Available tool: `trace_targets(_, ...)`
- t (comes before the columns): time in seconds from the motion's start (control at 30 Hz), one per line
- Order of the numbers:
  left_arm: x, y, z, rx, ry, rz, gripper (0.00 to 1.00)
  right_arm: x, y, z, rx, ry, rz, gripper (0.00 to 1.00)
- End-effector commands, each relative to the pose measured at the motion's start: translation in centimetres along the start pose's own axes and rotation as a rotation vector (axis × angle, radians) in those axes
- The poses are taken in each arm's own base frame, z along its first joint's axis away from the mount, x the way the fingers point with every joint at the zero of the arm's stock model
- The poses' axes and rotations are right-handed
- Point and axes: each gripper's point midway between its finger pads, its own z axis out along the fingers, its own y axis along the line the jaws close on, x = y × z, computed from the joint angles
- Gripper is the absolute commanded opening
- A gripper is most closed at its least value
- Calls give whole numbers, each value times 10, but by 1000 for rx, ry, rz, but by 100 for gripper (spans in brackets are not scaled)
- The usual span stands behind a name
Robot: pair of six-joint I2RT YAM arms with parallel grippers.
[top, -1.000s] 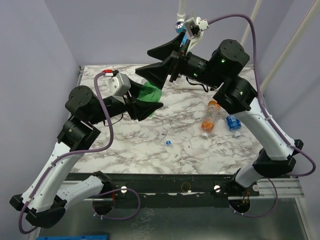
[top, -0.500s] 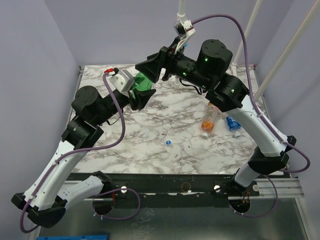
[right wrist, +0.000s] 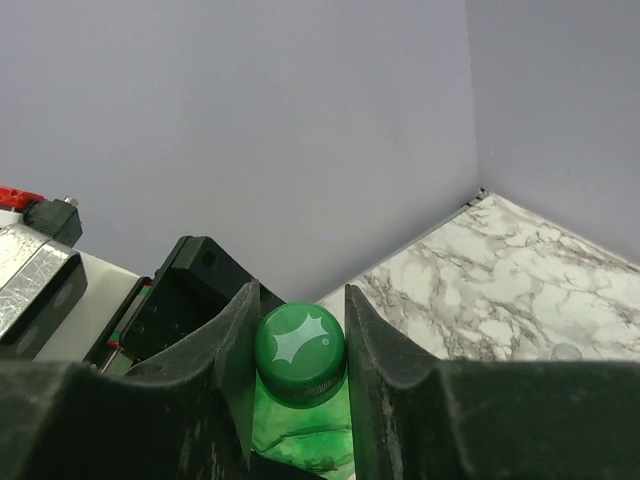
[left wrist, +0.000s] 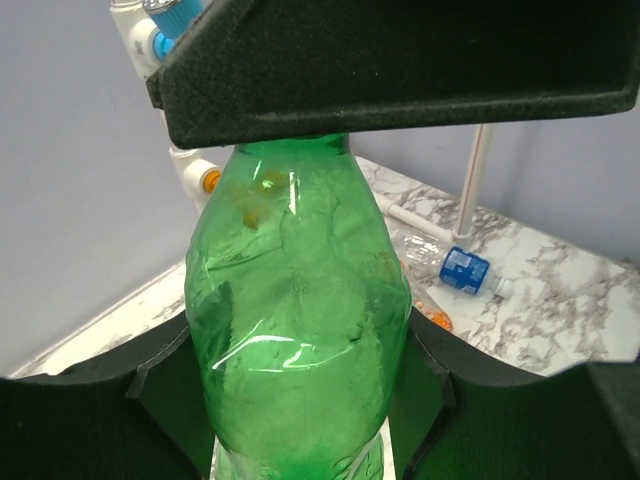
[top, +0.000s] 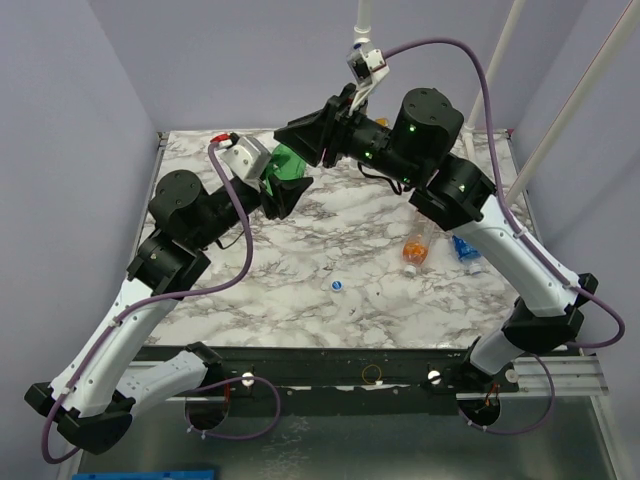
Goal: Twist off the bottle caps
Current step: Unscrew the bottle cap from the plastic bottle.
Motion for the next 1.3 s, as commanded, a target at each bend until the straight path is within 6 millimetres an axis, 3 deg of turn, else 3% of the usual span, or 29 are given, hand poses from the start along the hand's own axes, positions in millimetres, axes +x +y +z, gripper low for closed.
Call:
trace_targets(0.0, -22, -40, -7, 198, -57, -103, 0, -31, 36, -17, -170, -82, -65, 1)
trace_targets(0.1, -35, -73, -18, 389, -58, -163, 0, -30, 68, -35, -364, -70, -115, 1)
trace_targets(0.23, -58, -113, -39, 637, -33, -270, 0, -27, 119, -79, -710, -95, -172, 1)
trace_targets(0.4, -76, -133, -56, 793, -1, -338, 0, -16, 149, -112, -998, -13, -177, 1)
trace_targets(0.6, -76, -137, -63, 829, 1, -326, 0, -8, 151, -124, -1106, 66, -159, 1)
trace_targets(0.8, -70, -138, -67, 840, -7, -277, 0, -15, 141, -117, -1038, 77, -141, 1)
trace_targets(0.87, -64, -134, -63, 810, -15, -240, 0, -24, 126, -97, -860, 52, -117, 44)
trace_targets(0.97, -48, -114, -48, 669, -30, -122, 0, -43, 90, -67, -550, -22, -90, 83)
trace_targets(1.0, -41, -103, -41, 594, -37, -77, 0, -44, 79, -60, -477, -25, -73, 91)
trace_targets(1.07, -27, -77, -28, 448, -51, 62, 0, -44, 63, -51, -380, -26, -49, 100)
trace_targets(1.27, -3, -5, -5, 83, -8, 262, 0, -22, 18, -28, -131, 53, 8, 100)
